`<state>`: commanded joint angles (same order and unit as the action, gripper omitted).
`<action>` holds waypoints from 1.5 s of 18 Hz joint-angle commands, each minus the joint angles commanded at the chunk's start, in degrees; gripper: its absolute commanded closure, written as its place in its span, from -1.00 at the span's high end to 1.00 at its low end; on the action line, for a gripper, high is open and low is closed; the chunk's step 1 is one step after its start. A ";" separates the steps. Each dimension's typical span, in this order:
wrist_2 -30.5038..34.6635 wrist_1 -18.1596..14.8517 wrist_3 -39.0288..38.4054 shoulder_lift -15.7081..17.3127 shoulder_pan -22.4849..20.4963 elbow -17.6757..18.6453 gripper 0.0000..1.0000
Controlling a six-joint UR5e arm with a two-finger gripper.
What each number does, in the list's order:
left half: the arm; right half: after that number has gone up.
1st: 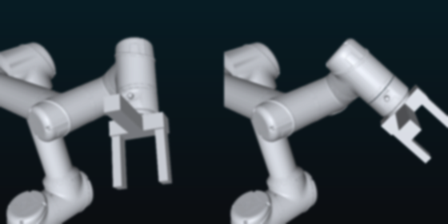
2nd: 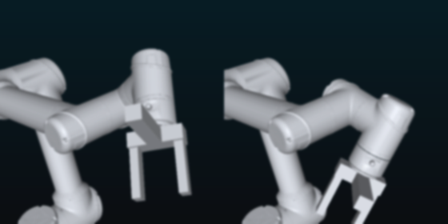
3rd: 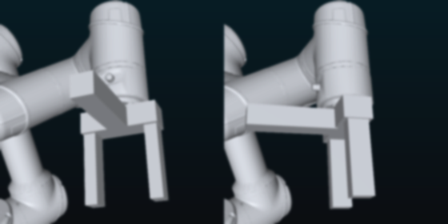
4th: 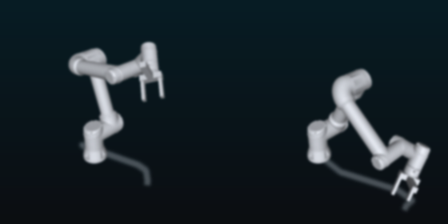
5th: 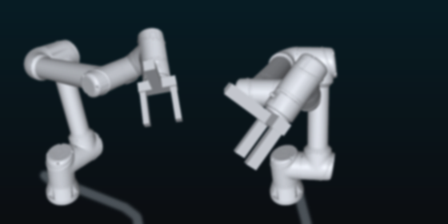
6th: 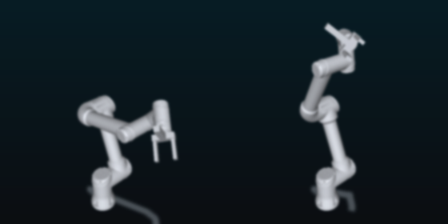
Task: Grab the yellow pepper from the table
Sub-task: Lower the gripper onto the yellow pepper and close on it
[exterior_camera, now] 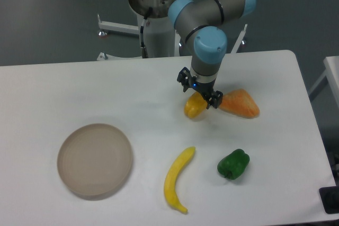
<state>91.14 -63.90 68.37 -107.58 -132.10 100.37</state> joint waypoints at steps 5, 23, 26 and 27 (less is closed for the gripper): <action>1.49 0.09 0.71 0.00 0.17 0.62 1.00; 1.58 0.18 0.71 -0.70 0.35 0.62 -0.02; 1.58 0.18 0.88 -0.70 0.44 0.35 -0.06; 1.50 0.18 0.88 -0.70 0.35 0.35 -0.06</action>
<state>92.64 -63.72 69.26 -108.28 -131.75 100.72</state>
